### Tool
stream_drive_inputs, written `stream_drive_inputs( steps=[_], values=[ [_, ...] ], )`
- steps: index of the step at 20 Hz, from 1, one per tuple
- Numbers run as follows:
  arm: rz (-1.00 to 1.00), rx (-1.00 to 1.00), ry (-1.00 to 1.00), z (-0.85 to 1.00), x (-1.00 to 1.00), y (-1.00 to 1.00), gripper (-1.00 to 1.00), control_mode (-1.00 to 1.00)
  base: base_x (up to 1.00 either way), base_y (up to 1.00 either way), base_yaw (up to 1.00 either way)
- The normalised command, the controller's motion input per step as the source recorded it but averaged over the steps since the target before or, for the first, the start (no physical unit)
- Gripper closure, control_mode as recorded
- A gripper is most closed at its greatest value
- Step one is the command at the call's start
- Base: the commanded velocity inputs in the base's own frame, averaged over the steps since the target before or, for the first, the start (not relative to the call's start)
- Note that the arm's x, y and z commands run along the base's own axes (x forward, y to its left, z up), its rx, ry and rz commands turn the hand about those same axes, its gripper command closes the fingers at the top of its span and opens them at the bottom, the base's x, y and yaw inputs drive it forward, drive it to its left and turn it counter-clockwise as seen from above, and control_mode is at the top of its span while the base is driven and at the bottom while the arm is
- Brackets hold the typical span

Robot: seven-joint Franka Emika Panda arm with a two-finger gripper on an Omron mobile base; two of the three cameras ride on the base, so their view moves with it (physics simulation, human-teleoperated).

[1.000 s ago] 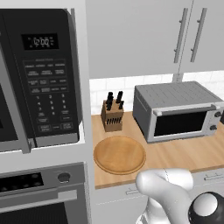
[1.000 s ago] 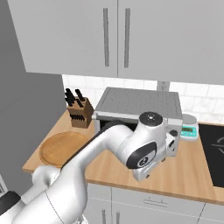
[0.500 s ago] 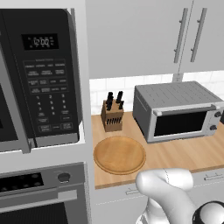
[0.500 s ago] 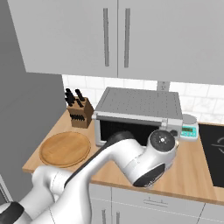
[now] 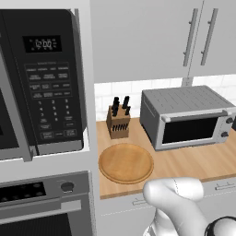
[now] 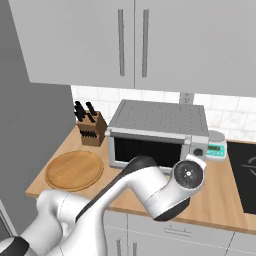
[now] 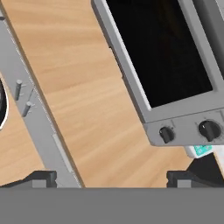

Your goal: Pick up the kebab skewer and baguette bread, and place them inside the toaster oven. Close the toaster oven door and start by setting the timer.

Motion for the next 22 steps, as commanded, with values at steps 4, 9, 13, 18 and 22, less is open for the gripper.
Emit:
stream_drive_inputs(
  steps=[4,9,13,18,22],
  values=[
    [0.0,0.0,-0.06,0.0,0.2,0.0,-1.0,-1.0,0.0,0.0,0.0],
    [0.03,0.02,-0.07,-0.08,0.3,-0.17,-1.0,-1.0,0.0,0.0,0.0],
    [0.06,0.05,-0.09,-0.2,0.57,-0.03,-1.0,-1.0,0.0,0.0,0.0],
    [0.12,0.09,-0.15,-0.23,0.56,0.0,-1.0,-1.0,0.0,0.0,0.0],
    [0.06,0.03,-0.18,-0.04,0.44,-0.1,-1.0,-1.0,0.0,0.0,0.0]
  ],
)
